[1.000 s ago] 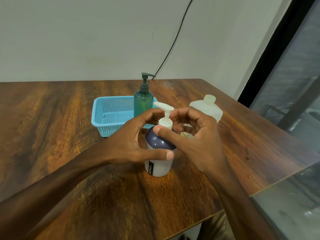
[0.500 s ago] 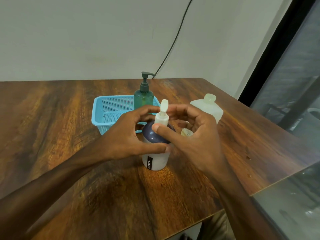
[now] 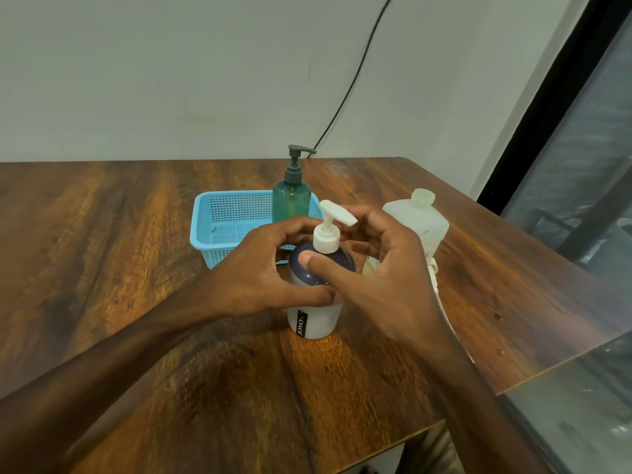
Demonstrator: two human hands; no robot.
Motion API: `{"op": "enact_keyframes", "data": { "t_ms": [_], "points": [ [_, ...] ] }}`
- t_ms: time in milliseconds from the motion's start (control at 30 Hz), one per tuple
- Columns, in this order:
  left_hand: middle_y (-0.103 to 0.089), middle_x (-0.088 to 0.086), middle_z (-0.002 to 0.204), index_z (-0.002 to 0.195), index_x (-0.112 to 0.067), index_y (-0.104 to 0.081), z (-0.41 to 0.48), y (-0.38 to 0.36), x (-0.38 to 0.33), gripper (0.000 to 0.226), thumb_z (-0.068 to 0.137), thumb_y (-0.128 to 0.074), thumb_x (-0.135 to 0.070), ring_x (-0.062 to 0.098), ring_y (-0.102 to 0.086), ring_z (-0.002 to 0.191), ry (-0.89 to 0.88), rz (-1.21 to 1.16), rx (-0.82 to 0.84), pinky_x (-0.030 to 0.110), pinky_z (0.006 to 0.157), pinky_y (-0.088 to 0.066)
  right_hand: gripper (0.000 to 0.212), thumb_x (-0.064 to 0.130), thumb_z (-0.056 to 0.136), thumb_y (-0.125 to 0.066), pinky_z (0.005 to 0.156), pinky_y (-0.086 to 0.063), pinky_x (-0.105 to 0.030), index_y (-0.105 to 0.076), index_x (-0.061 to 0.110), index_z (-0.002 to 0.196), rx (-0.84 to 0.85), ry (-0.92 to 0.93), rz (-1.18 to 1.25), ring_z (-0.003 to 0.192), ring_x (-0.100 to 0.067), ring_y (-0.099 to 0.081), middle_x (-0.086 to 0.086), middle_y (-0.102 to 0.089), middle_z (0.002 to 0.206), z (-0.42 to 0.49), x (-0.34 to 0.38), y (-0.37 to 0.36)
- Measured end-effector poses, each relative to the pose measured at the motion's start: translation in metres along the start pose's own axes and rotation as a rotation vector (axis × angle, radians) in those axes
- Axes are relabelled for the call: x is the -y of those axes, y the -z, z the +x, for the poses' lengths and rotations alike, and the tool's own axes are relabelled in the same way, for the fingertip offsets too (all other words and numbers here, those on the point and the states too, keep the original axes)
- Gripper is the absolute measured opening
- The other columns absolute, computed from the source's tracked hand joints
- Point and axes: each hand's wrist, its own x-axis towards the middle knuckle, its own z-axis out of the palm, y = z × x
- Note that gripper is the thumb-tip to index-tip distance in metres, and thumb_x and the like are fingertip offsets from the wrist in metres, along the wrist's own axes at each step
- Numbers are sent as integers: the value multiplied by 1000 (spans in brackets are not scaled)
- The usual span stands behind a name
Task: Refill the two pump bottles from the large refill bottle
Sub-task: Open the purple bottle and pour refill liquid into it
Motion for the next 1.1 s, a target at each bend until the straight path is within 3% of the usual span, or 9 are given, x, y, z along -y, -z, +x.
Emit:
{"op": "enact_keyframes", "data": {
  "t_ms": [133, 233, 367, 533, 633, 733, 900, 1100],
  "points": [
    [-67, -21, 126, 132, -38, -56, 0, -1, 7, 78, 62, -89, -48, 4, -65, 118, 0, -23, -1, 30, 95, -59, 51, 30, 82, -83, 95, -55, -22, -62, 26, 128, -32, -21, 6, 107, 6, -65, 21, -71, 112, 3, 0, -2],
    [-66, -24, 125, 126, -43, -56, 1, 0, 7, 74, 63, -95, -40, 1, -64, 117, 8, -46, -3, 24, 95, -57, 55, 28, 86, -79, 97, -57, -33, -57, 27, 136, 13, -36, 18, 115, -3, -65, 17, -71, 120, 2, -2, -1],
    [-67, -24, 125, 127, -45, -55, 1, 0, 6, 76, 61, -93, -48, 1, -65, 117, 31, -48, -1, 22, 93, -57, 54, 33, 80, -84, 94, -57, -23, -60, 30, 128, -24, -39, 27, 112, 4, -63, 21, -68, 118, 0, -1, -1],
    [-62, -34, 122, 118, -47, -55, -1, -2, 0, 67, 61, -89, -41, -8, -63, 112, 45, -77, 3, 16, 87, -57, 30, 26, 81, -83, 87, -59, -24, -70, 28, 108, -106, -20, 78, 101, 0, -68, 16, -73, 106, 2, 5, 5],
    [-62, -35, 120, 120, -46, -55, 0, -2, 3, 68, 63, -91, -39, -8, -63, 112, 58, -68, 9, 16, 87, -57, 28, 21, 83, -81, 83, -59, -20, -70, 25, 109, -135, 0, 136, 98, -1, -70, 13, -74, 105, 6, 12, 10],
    [-61, -38, 118, 119, -46, -56, 0, -2, 3, 68, 61, -91, -41, -9, -61, 112, 57, -68, 1, 13, 85, -55, 31, 17, 84, -81, 82, -62, -27, -70, 16, 113, -177, -5, 194, 98, -5, -73, 7, -76, 108, 13, 20, 15],
    [-64, -28, 125, 126, -41, -60, 0, -2, 7, 70, 65, -94, -36, -2, -63, 117, 44, -65, -1, 23, 90, -58, 29, 15, 85, -81, 78, -63, -28, -71, 14, 112, -250, 41, 224, 93, -9, -75, 8, -78, 102, 23, 39, 27],
    [-63, -29, 125, 125, -41, -59, -1, -2, 7, 69, 66, -93, -35, -3, -62, 118, 29, -85, 4, 18, 87, -57, 29, 17, 86, -80, 77, -64, -31, -71, 13, 114, -339, 135, 176, 89, -10, -76, 5, -76, 104, 34, 67, 47]
  ]
}}
